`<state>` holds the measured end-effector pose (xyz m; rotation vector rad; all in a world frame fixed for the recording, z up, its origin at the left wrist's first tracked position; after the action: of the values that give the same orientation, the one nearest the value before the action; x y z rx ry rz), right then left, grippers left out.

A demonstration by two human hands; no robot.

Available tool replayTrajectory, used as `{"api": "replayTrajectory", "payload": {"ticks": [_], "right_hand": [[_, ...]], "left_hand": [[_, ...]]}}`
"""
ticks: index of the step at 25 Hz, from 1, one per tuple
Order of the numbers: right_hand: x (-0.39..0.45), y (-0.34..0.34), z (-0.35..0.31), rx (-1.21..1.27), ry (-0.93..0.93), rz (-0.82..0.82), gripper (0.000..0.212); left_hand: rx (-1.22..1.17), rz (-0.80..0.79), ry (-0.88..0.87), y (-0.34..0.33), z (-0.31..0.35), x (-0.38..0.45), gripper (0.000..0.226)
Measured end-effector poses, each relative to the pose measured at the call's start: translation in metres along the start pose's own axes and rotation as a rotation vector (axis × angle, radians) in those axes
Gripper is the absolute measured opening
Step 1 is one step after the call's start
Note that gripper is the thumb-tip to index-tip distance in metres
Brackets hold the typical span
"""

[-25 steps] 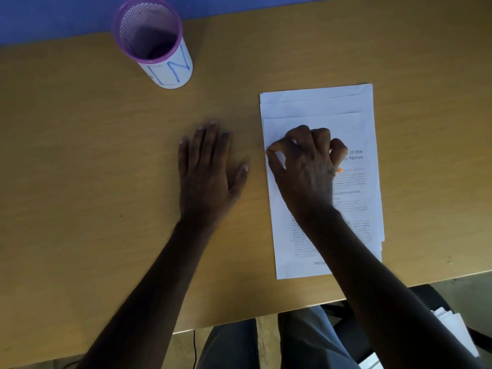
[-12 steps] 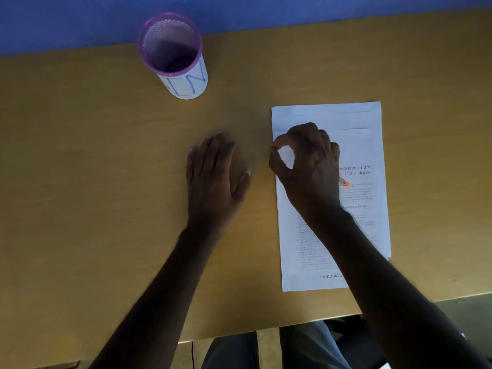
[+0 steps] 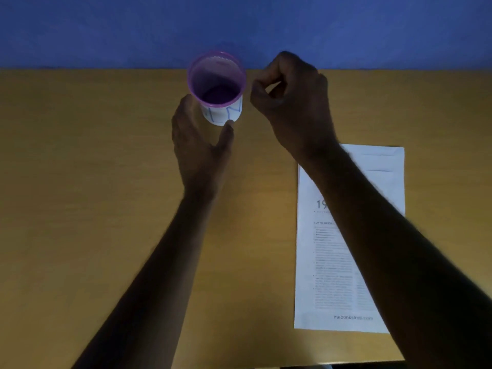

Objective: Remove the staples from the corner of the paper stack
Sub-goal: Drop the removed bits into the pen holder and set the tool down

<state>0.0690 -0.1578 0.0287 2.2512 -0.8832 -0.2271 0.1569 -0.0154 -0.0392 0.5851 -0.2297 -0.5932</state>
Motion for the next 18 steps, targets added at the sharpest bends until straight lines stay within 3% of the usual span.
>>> {"api": "replayTrajectory", "payload": {"ticks": [6,18], "right_hand": [[0.032,-0.025,-0.016,-0.383,0.198,-0.192,0.022],[0.032,-0.031,-0.017,-0.376,0.214,-0.182,0.026]], "left_hand": [[-0.043,-0.015,-0.029,-0.002,0.006,0.02,0.081],[-0.049,-0.025,-0.008,-0.007,0.004,0.02,0.082]]}}
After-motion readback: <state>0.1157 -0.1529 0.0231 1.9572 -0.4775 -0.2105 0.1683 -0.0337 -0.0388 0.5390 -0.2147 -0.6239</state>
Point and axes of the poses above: each hand's wrist, its own x-axis towards the middle knuckle, its own y-axis out of the back of the hand, z = x × y, the point moved 3 cm from there along x, towards the middle knuckle, and after that the axes turned 10 degrees about -z, right-handed, at the moved point
